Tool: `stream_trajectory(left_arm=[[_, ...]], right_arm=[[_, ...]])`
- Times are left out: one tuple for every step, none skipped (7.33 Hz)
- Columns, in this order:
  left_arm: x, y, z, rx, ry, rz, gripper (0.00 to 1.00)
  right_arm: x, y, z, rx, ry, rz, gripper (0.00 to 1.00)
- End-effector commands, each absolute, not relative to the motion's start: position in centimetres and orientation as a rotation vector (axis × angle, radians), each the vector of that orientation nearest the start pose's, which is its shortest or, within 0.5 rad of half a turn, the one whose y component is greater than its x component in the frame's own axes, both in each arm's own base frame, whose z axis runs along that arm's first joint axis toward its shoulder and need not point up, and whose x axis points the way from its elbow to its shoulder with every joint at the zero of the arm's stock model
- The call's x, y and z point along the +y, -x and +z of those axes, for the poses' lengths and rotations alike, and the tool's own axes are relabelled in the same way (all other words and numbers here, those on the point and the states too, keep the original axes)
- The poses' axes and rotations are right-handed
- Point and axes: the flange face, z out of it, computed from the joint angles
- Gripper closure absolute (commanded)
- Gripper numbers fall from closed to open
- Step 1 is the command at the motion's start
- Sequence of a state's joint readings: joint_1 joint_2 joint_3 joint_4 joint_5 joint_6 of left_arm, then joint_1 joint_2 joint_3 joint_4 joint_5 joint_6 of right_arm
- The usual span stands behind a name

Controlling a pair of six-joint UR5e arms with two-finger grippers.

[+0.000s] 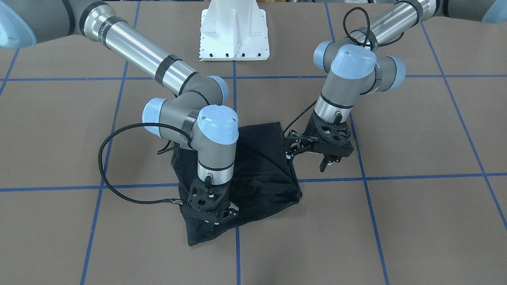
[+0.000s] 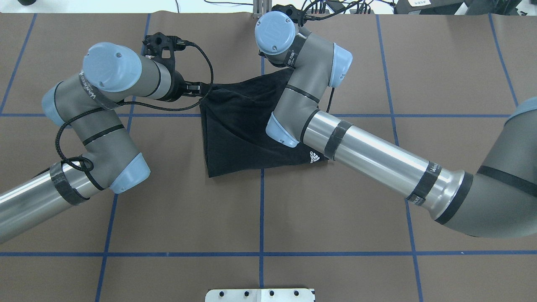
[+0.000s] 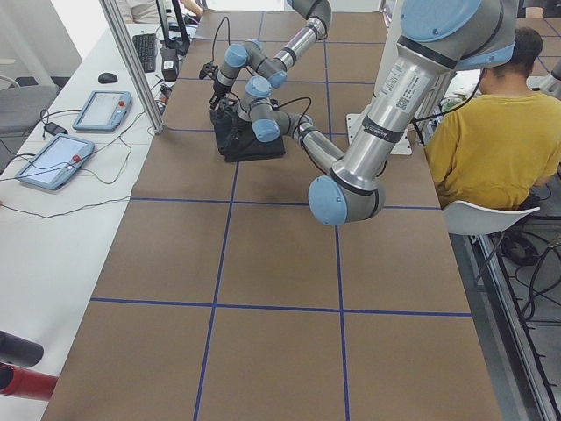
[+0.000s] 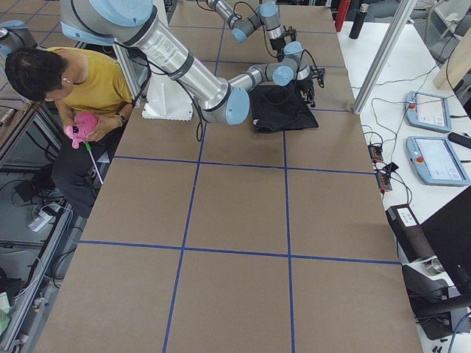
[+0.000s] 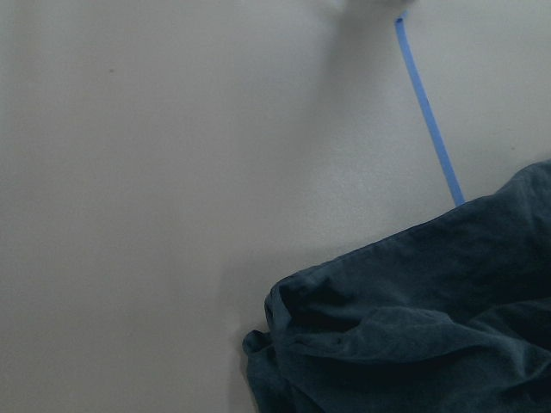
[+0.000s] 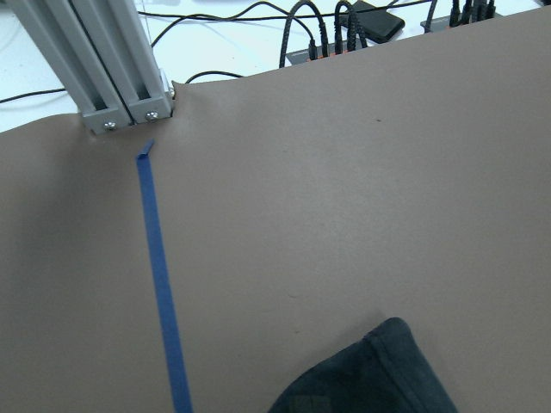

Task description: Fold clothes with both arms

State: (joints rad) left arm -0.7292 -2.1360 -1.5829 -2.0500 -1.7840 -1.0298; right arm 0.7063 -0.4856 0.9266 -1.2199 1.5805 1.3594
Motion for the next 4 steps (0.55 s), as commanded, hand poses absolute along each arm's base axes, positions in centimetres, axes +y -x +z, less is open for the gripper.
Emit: stream_trajectory(left_arm=[[-52.2, -41.1, 26.5, 0.926, -0.447, -0.009, 0.0], [-51.3, -38.2, 25.2, 0.855, -0.444, 0.037, 0.0], [-50.0, -35.2, 24.2, 0.801, -0.442, 0.075, 0.0], [-49.9, -31.6, 24.2, 0.756, -0.439, 0.101, 0.0]], right_arm=[[-67.6, 54.8, 17.5, -0.792, -0.242, 0.405, 0.0], [-67.0, 53.3, 17.1, -0.76, -0.211, 0.351, 0.0], [-65.1, 50.8, 16.9, -0.716, -0.21, 0.297, 0.0], [-63.0, 46.0, 17.7, -0.693, -0.19, 0.232, 0.0]])
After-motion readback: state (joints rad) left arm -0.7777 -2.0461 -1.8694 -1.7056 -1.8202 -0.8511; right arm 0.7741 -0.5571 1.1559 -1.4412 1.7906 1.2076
